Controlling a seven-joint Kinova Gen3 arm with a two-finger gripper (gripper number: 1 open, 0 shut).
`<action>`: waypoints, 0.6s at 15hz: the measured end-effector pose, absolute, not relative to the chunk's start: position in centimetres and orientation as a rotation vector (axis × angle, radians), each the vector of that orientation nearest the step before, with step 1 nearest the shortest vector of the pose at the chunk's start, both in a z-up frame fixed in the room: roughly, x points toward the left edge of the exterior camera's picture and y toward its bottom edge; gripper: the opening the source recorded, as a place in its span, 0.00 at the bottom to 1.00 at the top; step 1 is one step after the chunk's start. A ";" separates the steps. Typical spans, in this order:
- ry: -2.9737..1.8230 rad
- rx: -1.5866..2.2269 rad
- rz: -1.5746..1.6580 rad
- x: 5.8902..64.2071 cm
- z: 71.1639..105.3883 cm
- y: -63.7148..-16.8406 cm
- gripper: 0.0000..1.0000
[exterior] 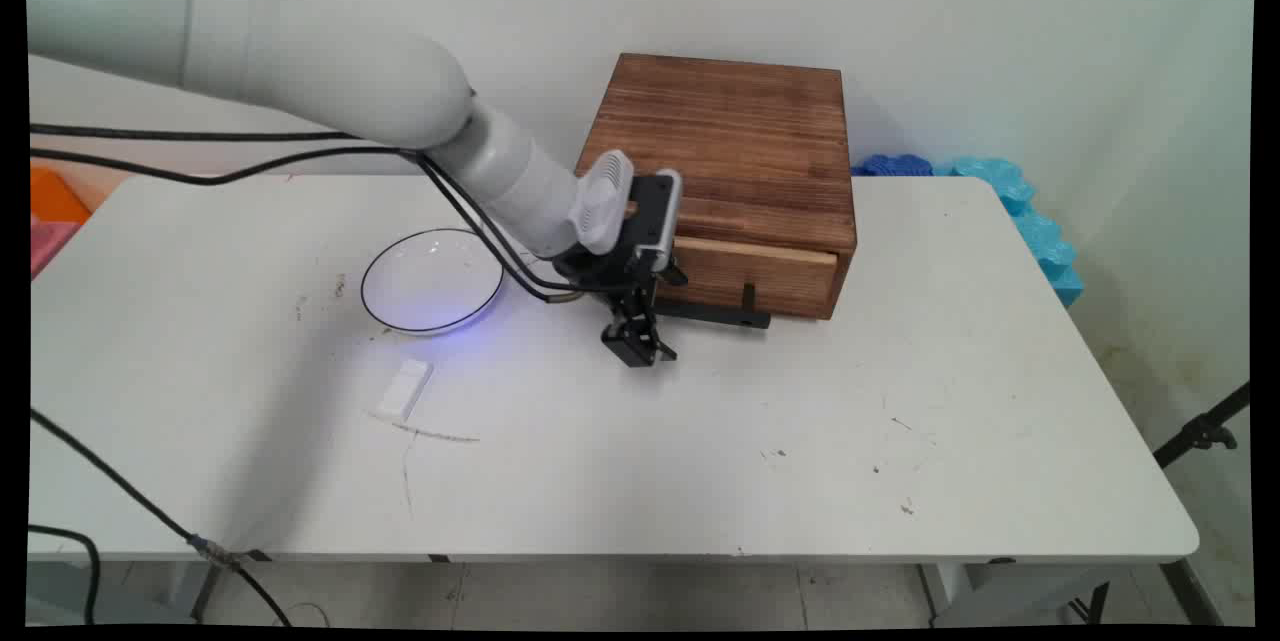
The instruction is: Open the drawer
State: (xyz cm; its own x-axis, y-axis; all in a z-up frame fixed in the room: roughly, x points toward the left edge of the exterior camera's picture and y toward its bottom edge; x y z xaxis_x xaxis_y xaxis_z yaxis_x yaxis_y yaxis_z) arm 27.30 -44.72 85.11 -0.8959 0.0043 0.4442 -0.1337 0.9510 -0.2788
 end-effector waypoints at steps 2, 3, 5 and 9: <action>-2.658 0.106 0.432 26.4 84.3 -45.1 1.00; -2.660 0.113 0.433 26.2 84.1 -45.2 1.00; -2.665 0.130 0.435 25.7 83.5 -45.5 1.00; -2.677 0.169 0.433 24.6 82.4 -46.1 1.00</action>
State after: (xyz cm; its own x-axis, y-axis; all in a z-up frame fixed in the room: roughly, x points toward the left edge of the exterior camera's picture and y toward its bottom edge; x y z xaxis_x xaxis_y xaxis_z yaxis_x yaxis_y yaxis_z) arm 24.57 -46.05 82.38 -0.9037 -0.0513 0.4251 -0.1828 0.9440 -0.2747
